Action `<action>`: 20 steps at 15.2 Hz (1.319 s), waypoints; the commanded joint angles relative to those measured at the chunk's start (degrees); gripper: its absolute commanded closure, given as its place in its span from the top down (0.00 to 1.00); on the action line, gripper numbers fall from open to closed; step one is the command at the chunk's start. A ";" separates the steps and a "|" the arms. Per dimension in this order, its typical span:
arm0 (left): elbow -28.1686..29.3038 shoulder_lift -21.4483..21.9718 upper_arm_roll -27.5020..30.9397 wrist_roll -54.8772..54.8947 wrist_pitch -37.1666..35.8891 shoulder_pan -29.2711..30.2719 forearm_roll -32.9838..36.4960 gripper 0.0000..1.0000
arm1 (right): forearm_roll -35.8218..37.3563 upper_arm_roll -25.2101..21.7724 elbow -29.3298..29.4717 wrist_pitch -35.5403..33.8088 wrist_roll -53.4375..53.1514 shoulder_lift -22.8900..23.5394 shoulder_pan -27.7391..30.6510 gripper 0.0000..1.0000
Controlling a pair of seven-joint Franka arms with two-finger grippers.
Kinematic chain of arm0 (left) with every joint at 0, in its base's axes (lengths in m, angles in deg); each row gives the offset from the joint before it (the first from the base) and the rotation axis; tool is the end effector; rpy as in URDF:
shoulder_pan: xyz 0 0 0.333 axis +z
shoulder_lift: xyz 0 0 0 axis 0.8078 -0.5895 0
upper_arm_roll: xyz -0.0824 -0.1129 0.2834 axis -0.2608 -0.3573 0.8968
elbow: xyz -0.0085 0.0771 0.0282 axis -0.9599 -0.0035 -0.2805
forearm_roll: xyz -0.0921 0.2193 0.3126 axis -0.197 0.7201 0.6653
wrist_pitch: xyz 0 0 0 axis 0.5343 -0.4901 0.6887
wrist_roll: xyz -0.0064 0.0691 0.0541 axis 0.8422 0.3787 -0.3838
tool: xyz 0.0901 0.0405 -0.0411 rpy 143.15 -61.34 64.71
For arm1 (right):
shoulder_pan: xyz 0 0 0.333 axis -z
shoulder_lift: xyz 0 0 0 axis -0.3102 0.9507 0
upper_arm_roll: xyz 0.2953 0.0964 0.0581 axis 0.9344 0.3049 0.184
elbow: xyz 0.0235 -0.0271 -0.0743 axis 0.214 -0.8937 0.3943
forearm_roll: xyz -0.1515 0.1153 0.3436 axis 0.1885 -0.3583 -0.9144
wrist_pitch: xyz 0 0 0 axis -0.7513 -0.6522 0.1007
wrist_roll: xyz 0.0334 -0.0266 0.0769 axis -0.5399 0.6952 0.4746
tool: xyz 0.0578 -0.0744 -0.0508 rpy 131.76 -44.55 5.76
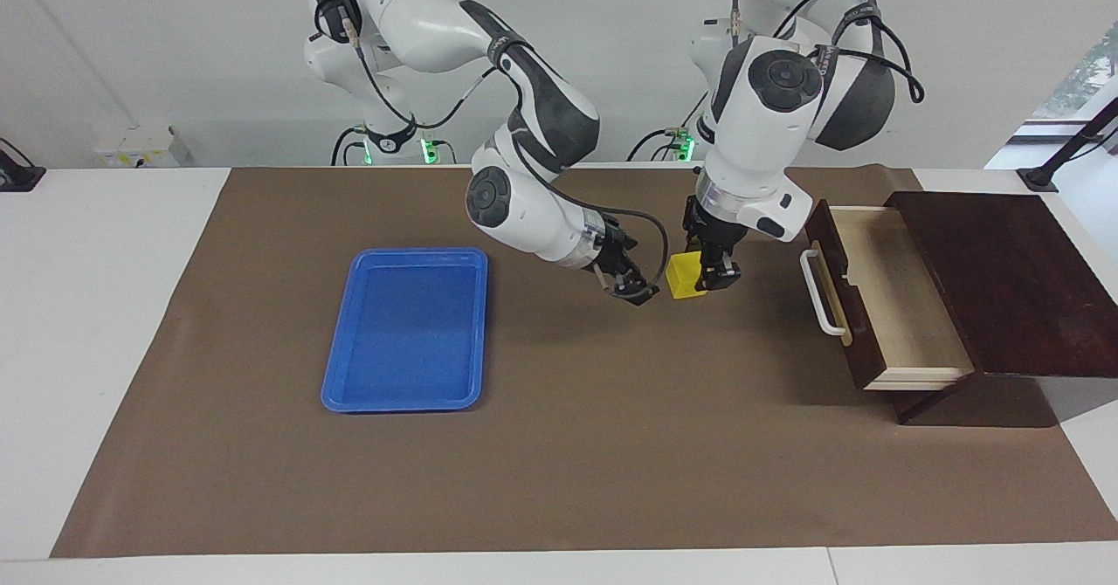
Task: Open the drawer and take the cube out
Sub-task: 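Grasp the yellow cube with the right gripper beside the left gripper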
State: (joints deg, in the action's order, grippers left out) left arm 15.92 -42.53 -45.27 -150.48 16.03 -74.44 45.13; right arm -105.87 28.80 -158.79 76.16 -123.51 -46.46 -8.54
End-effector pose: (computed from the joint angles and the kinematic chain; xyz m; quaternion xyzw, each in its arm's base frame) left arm 0.5805 -0.2803 0.5245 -0.6810 -0.7320 0.0187 0.0092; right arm 0.6134 0.4106 0.4398 -0.7188 0.5875 0.2993 0.2203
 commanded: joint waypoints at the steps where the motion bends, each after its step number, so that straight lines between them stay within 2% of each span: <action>1: 1.27 0.54 0.82 -0.90 1.40 -0.71 -1.04 0.00 | 1.19 0.04 4.74 -1.35 -2.43 2.66 0.34 1.00; 3: 1.27 0.54 0.82 -0.90 1.40 -0.71 -1.04 0.00 | 1.01 -0.14 5.35 -1.17 -3.39 3.01 0.51 1.00; 5: 1.71 0.71 0.82 -0.99 1.40 -0.79 -1.04 0.00 | 1.27 -0.23 8.33 -0.12 -5.85 4.50 -0.36 1.00; 7: 1.71 0.71 0.82 -0.99 1.39 -1.06 -1.13 0.00 | 1.45 -0.14 8.60 2.08 -6.65 4.68 -1.24 1.00; 18: 1.45 0.71 0.91 -0.99 1.22 -1.23 -1.21 0.00 | 4.09 -0.14 9.04 0.24 -6.56 4.68 -2.65 1.00; 20: 1.28 0.71 0.91 -0.99 1.04 -1.23 -1.21 0.00 | 4.52 -0.05 9.04 0.24 -6.56 4.59 -2.74 0.80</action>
State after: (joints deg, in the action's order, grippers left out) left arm 16.38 -42.58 -45.29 -150.70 16.28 -74.66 44.87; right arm -103.00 28.46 -151.68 77.46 -128.45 -42.87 -11.25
